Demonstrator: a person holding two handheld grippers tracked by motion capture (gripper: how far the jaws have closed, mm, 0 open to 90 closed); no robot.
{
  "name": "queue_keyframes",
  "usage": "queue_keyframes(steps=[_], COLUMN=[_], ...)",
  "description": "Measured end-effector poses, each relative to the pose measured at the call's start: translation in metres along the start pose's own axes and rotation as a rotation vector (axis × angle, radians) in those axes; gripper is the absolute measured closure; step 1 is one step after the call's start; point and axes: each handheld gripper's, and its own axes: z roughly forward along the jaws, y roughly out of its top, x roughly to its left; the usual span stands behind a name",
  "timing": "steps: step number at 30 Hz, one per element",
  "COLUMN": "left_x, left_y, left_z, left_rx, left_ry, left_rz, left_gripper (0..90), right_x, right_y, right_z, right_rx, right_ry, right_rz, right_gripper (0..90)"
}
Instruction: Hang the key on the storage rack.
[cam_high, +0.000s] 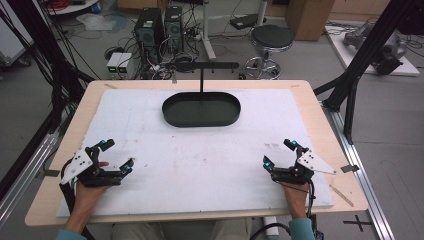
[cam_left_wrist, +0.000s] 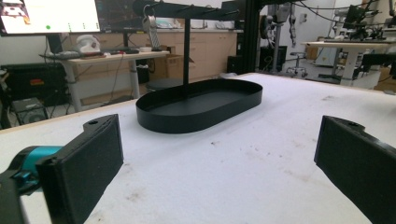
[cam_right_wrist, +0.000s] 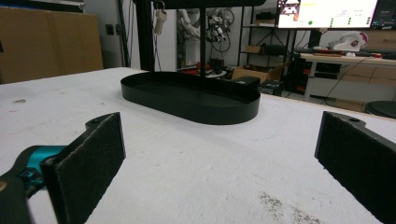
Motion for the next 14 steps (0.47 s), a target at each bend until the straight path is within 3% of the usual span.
queue_keyframes(steps=[3, 8, 14], left_x=[0.0010, -0.0019, -0.0006], left_y=[-0.0023, -0.0017, -0.0025], left_z=[-0.0029, -0.0002, -0.0023], left_rx=[-0.024, 0.006, -0.016], left_ry=[0.009, 0.016, 0.021], left_rz=[-0.009, 0.020, -0.002], left_gripper=[1.7, 1.7, 1.7], right_x=[0.0002, -0.0002, 0.0008], right_y=[0.0000, 0.0000, 0.0000], right_z=[0.0000, 0.0002, 0.0002], right_rx=[0.000, 0.001, 0.002], right_ry=[0.000, 0.002, 0.001], right_rz=[0.000, 0.003, -0.003], right_gripper=[0.8, 0.8, 0.8])
